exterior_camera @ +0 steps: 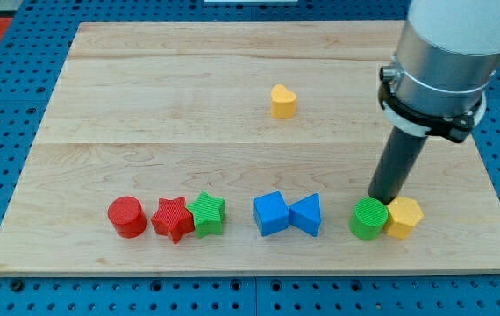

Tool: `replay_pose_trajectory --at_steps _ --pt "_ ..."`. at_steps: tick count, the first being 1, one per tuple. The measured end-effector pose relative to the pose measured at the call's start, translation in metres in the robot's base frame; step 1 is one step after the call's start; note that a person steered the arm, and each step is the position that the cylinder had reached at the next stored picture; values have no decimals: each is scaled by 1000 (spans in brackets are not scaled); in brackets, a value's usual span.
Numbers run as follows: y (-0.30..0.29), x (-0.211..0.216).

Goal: Push the yellow heart to the left side the red circle

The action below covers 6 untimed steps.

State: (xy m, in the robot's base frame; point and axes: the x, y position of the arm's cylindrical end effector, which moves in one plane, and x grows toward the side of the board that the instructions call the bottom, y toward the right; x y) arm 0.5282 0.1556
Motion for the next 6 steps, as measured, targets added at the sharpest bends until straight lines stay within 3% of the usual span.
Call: replay_pose_trajectory --at_steps 1,3,4,5,6 --pt "0 0" --pt "-5 -97" --pt "-49 -124" --pt "-113 -116" --pt "-80 -135"
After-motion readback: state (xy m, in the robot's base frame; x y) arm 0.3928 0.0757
